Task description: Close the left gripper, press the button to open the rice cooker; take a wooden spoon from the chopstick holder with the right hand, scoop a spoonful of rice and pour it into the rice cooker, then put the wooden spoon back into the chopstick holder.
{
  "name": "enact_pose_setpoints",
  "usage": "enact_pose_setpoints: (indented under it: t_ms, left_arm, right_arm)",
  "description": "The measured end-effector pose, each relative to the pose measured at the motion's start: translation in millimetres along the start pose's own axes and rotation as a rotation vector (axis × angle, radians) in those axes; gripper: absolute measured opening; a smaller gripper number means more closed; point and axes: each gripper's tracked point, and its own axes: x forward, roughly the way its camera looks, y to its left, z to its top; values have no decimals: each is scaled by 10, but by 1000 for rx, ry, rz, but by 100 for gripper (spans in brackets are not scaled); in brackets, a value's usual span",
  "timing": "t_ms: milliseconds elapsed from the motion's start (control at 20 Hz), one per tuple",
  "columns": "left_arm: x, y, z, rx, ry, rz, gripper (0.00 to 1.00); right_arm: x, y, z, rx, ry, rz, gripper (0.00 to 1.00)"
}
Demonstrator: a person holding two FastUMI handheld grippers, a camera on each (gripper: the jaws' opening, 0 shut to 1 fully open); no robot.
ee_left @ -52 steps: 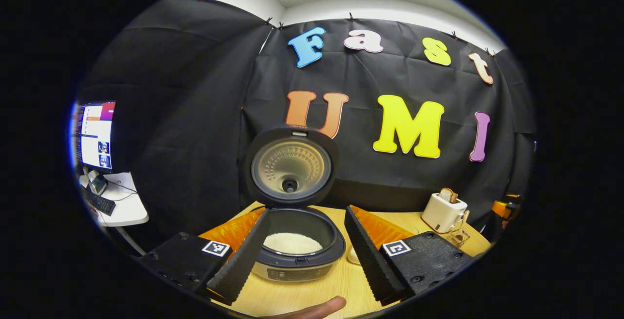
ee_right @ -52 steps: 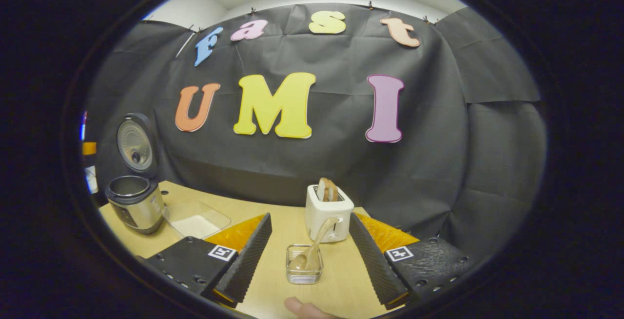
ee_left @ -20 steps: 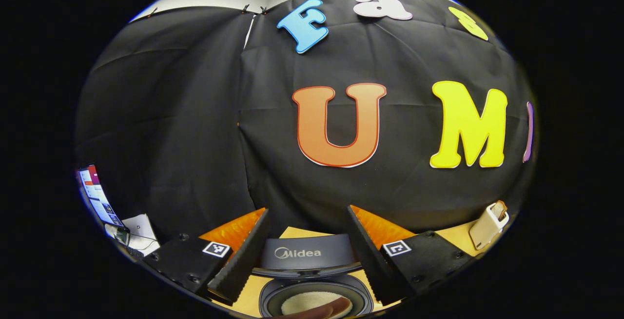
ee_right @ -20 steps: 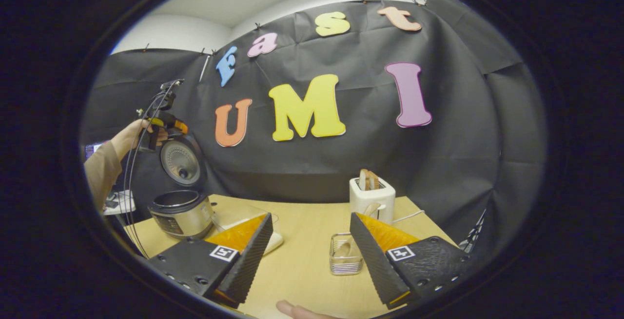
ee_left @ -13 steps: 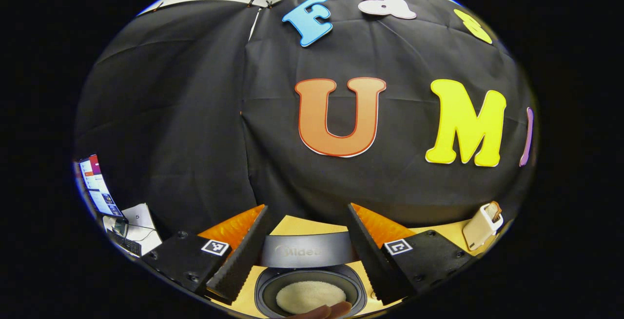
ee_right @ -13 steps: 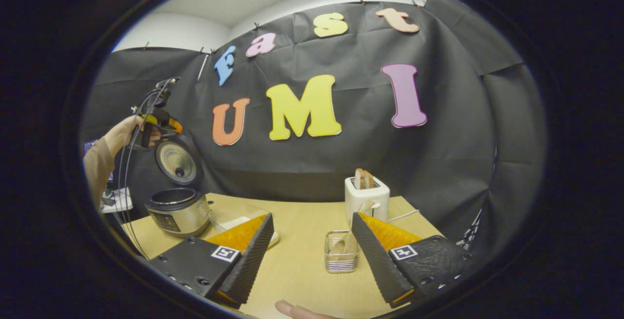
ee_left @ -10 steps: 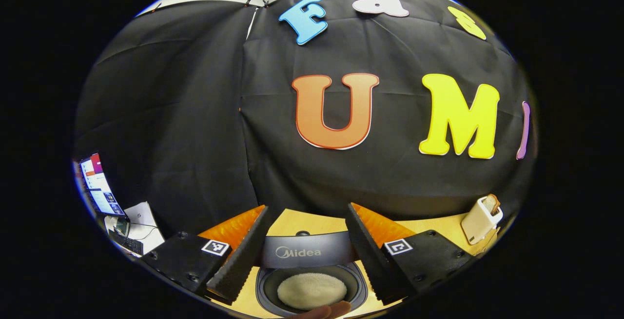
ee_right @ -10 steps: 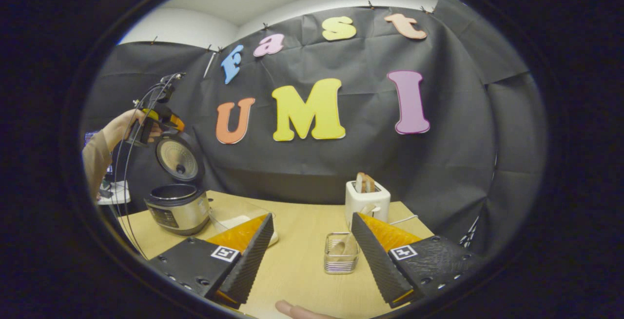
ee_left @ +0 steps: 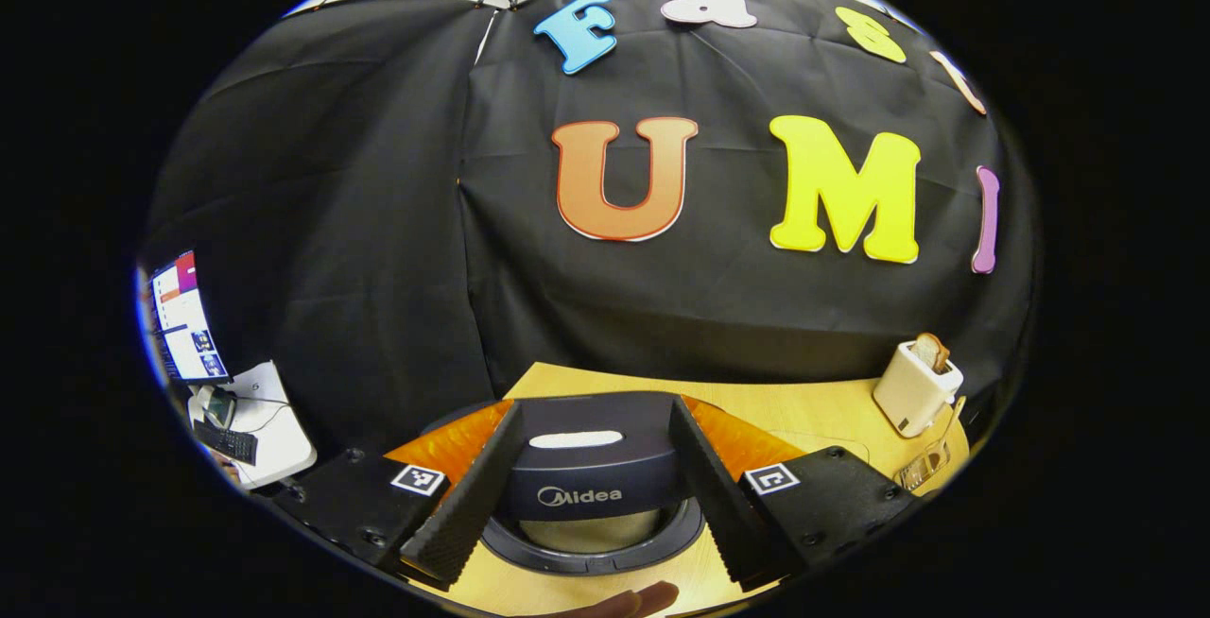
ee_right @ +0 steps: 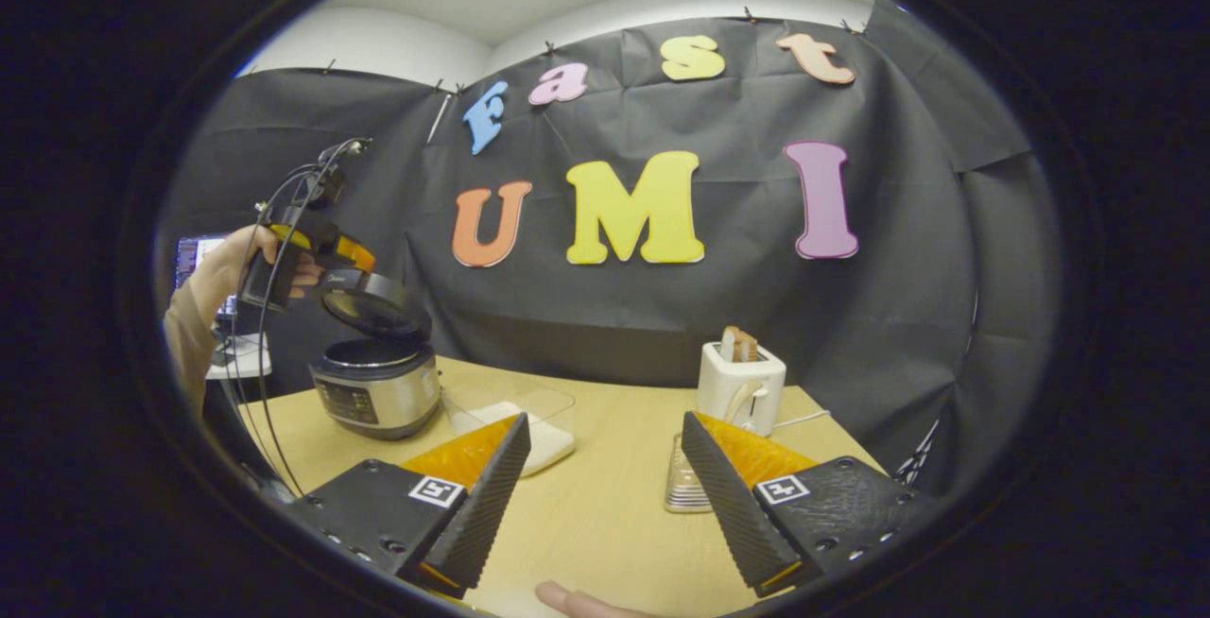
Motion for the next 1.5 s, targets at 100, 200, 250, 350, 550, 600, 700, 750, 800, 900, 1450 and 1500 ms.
enact_pose_setpoints:
  t_ms: [100,200,250,350,550,600,700,750,800,900,1450,1500]
  left_arm:
    - [-21,-5,-57,4,-39,-4,99]
    - [-33,-4,-155,-14,-47,-7,98]
    - [-33,-16,-203,-25,-37,-7,98]
    - [-17,-28,-330,-25,-8,-3,99]
    - [-21,-39,-459,-20,-31,12,99]
    - [-28,-48,-524,-22,-24,17,99]
    - [-25,-53,-678,-20,-2,23,99]
    - [-24,-60,-729,-13,2,25,99]
    - [-30,-72,-778,-7,7,24,99]
    - [-34,-62,-909,-14,21,25,99]
    - [-6,-88,-1148,-22,-71,74,99]
    - [-15,-96,-1148,-22,-88,72,99]
  right_arm:
    - [-54,49,-34,-13,8,-4,96]
    - [-109,99,-28,-29,6,-6,96]
    - [-132,116,-17,-35,3,-7,96]
    - [-171,141,5,-44,-1,-8,96]
    - [-212,165,12,-42,-8,-11,95]
    - [-210,181,-4,-38,-3,-8,95]
    - [-205,182,-48,-33,7,-9,95]
    - [-198,176,-63,-31,13,-10,95]
    - [-200,177,-84,-27,18,-10,95]
    - [-208,181,-121,-22,29,-10,95]
    - [-266,257,-185,-25,28,3,97]
    - [-274,270,-204,-19,31,5,95]
